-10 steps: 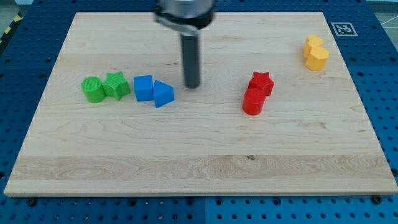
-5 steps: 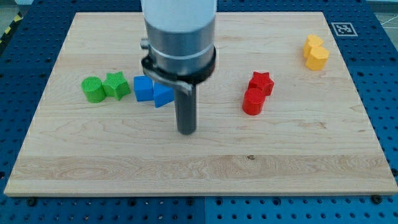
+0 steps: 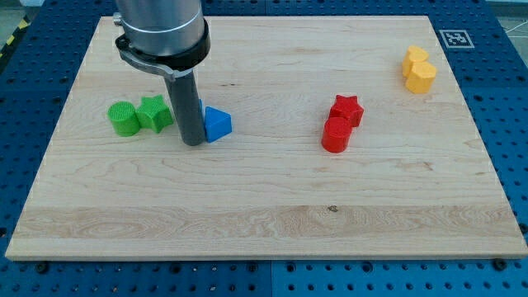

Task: Move the blue triangle a bit up

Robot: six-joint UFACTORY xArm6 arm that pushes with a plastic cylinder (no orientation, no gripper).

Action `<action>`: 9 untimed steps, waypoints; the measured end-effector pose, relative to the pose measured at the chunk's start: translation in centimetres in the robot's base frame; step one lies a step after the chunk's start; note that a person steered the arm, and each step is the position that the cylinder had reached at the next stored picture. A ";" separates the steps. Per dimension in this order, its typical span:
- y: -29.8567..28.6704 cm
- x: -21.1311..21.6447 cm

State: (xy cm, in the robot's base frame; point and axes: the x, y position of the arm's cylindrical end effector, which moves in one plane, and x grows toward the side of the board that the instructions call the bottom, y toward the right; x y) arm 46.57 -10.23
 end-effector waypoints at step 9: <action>2.2 1.7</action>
